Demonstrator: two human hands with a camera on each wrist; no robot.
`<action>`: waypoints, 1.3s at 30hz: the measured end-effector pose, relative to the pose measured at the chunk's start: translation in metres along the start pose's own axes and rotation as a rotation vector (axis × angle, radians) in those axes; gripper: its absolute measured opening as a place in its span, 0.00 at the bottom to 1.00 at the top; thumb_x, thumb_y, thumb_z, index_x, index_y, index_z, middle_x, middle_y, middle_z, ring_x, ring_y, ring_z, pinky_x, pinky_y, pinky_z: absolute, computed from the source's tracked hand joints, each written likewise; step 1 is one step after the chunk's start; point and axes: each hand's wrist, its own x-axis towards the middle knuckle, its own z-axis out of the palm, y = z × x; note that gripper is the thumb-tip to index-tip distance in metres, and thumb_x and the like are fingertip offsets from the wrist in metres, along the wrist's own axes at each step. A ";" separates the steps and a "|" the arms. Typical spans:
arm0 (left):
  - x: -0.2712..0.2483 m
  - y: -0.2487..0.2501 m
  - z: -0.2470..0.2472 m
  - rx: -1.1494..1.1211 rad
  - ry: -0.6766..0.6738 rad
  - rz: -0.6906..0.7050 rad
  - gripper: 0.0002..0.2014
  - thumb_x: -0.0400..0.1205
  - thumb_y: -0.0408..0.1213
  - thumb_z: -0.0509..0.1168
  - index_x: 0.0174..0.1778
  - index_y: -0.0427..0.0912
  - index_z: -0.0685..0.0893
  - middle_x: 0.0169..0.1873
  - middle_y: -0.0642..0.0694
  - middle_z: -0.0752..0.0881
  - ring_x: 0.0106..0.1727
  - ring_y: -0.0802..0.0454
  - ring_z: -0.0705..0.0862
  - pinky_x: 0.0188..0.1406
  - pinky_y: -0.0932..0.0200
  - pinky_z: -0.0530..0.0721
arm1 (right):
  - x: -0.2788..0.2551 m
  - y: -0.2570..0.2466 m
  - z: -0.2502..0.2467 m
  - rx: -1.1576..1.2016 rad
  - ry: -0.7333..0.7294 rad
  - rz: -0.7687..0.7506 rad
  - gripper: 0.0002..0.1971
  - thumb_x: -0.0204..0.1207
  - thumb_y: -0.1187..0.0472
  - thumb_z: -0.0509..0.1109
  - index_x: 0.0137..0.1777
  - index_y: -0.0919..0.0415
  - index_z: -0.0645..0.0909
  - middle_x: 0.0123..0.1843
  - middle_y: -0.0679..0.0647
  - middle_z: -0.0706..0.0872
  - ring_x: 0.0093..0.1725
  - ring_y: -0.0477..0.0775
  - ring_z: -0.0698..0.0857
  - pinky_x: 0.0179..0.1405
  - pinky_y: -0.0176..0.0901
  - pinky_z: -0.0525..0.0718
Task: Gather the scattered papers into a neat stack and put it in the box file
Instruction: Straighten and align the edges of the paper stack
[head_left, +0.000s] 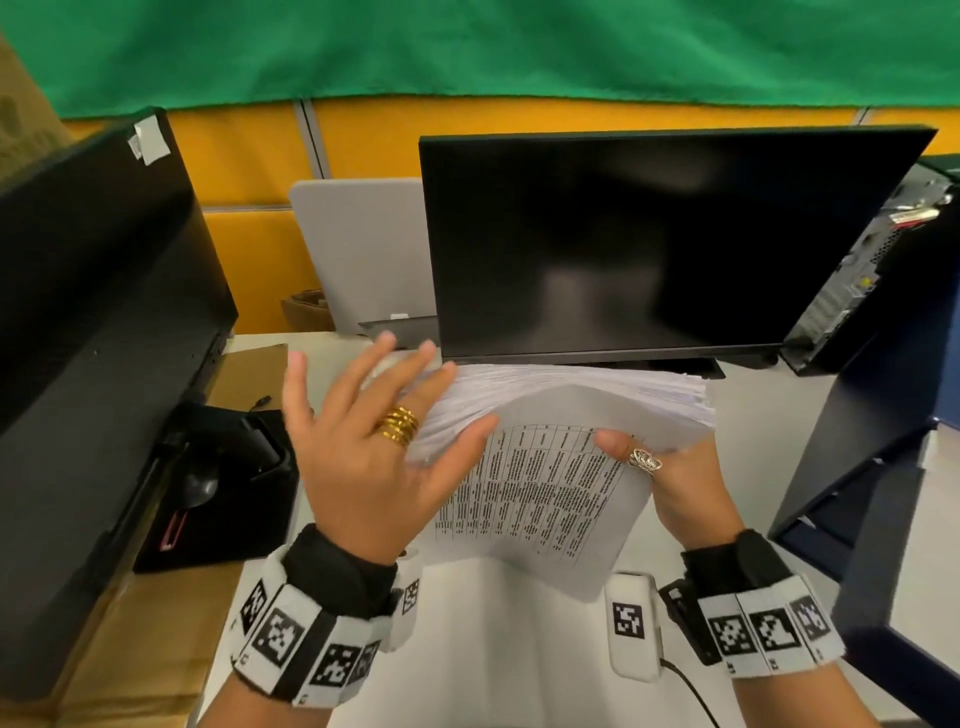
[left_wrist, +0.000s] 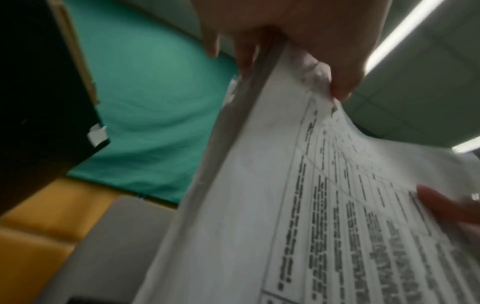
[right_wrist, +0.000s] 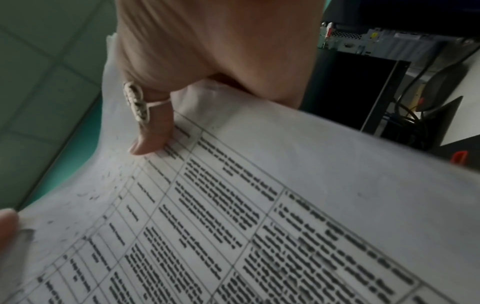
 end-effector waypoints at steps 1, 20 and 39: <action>-0.001 -0.002 -0.001 0.025 0.008 -0.004 0.19 0.75 0.57 0.68 0.53 0.48 0.84 0.57 0.48 0.85 0.64 0.46 0.79 0.74 0.35 0.58 | 0.000 0.000 0.000 -0.004 -0.010 -0.007 0.21 0.62 0.66 0.74 0.56 0.53 0.82 0.51 0.52 0.91 0.52 0.57 0.89 0.45 0.50 0.89; -0.027 -0.020 0.010 -0.327 -0.229 -0.317 0.42 0.69 0.63 0.68 0.77 0.54 0.61 0.76 0.56 0.67 0.78 0.57 0.63 0.81 0.47 0.52 | 0.003 0.006 0.008 0.005 0.009 -0.051 0.15 0.58 0.49 0.81 0.47 0.43 0.89 0.48 0.48 0.92 0.51 0.54 0.89 0.50 0.49 0.88; -0.032 0.020 0.051 -0.959 0.027 -1.057 0.30 0.65 0.40 0.78 0.61 0.58 0.76 0.58 0.53 0.84 0.60 0.62 0.83 0.57 0.57 0.85 | 0.022 -0.010 0.036 0.076 0.160 -0.176 0.28 0.61 0.53 0.81 0.62 0.58 0.80 0.56 0.52 0.89 0.57 0.51 0.87 0.48 0.40 0.87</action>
